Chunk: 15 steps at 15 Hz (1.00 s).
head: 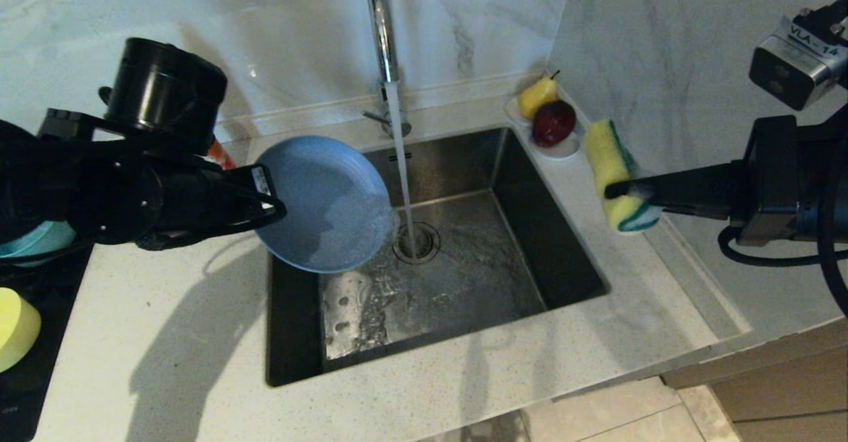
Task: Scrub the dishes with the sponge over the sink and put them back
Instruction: Wash the plate
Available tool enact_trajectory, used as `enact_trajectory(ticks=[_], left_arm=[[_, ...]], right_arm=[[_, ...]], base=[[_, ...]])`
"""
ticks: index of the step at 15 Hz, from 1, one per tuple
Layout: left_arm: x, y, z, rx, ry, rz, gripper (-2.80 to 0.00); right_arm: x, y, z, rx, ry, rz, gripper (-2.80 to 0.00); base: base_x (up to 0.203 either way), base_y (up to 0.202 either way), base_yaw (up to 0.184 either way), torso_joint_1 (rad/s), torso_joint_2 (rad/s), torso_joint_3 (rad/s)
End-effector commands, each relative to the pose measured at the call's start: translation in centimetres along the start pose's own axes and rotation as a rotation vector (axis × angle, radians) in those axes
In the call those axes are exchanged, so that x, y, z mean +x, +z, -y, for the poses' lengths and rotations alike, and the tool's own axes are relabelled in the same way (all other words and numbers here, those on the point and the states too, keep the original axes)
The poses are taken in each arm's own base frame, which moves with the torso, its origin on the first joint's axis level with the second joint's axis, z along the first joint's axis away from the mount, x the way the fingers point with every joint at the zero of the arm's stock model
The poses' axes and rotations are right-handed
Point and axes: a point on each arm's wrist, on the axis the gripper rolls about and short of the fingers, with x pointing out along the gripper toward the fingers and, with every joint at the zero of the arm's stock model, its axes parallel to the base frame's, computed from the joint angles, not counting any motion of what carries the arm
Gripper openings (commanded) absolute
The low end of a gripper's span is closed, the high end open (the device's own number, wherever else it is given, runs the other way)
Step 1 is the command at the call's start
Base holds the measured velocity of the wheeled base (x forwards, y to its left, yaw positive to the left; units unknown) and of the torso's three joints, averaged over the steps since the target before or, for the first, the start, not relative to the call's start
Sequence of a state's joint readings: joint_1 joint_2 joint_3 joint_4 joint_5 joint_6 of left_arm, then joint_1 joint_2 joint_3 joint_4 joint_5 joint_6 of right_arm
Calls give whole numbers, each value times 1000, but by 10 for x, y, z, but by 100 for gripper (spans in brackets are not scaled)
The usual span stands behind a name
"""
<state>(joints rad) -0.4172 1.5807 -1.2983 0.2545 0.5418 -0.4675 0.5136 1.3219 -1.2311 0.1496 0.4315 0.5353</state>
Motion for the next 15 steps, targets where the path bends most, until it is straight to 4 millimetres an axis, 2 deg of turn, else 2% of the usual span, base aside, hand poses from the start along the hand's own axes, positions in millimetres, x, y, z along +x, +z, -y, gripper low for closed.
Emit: enact_trajectory(ticks=[1,3,5,12,15], left_arm=[[-21,17,-20,-52,-3,127,-280],[-23,25,-31,-32,8,233,-280],[-25,22,-41,44,17,335,-280],[-21,1,-49,204,11,592,-280],[-22,-3,-50,216,-14,598,-280]], right_arm=[[1,-1,1,5,0,-5,-280],[4,-1,2,9,-3,-14,-280],[4,-1,3,10,-5,-14,-280],[8,-3,4,12,-7,-26,-280],[8,-3,4,13,-7,-27,-280]], base=[[0,0,0,0,0,0],[0,0,0,0,0,0],[0,0,0,0,0,0],[0,0,0,0,0,0],[0,0,0,0,0,0]])
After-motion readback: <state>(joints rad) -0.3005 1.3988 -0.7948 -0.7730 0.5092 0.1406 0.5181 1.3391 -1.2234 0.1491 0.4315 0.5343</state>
